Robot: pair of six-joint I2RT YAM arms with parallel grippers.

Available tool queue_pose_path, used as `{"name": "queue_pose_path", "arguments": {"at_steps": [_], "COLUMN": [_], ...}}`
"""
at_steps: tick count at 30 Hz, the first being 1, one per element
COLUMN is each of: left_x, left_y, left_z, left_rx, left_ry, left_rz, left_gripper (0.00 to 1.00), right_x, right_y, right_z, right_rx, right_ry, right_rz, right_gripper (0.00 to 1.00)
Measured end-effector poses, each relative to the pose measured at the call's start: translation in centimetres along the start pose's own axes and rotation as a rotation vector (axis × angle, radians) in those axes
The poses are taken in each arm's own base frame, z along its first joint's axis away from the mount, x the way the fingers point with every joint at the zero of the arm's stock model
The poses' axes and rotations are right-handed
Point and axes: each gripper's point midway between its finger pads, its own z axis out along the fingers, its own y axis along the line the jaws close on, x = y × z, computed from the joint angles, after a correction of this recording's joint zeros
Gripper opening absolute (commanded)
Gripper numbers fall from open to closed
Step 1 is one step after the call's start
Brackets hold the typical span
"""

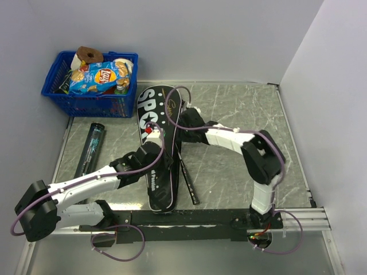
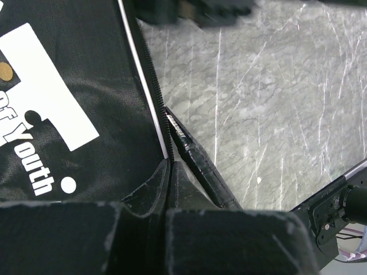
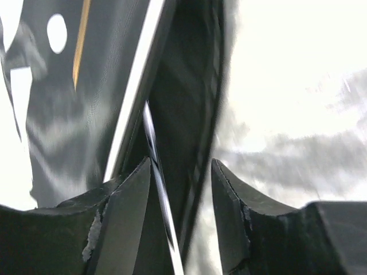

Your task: Pack up the badminton gear

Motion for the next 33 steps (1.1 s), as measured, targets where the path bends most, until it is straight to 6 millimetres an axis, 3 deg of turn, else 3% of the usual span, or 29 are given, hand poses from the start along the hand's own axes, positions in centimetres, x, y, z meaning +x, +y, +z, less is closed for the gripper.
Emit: {"name": "queue_pose_path", "arguments": {"at_steps": [8,11,18,22,33], "left_x": [-0.3,-0.3,-0.3,-0.3,-0.3], "left_y": [-0.1,-0.1,-0.1,0.0,0.0], "left_z": [-0.1,-0.2,-0.2,-0.2,-0.2], "left_rx": [-0.005,-0.007,-0.009,-0.01,-0.01], "left_ry": [-0.001,0.001,0.002,0.002,0.002], "left_rz": [0.009,0.01,0.012,0.014,0.014], "left_gripper": [0.01,0.01,0.01,0.01,0.01], "right_x": [2.2,4.2,11.0,13.9,18.1], "right_y": [-1.3,-2.2,-4.5,-4.9,-4.0], "right_z": [-7.6,-9.5,-11.6,-12.8,-13.8], "right_rx": [-0.078,-0.106,-0.174,-0.239,-0.384], "right_ry": [0.009,0.039,0.211,0.282,0.376], "right_rz": [-0.005,-0.019,-0.05,-0.049,-0.049], "right_gripper": [0.56,0.54,0.51,0.52,0.54]}}
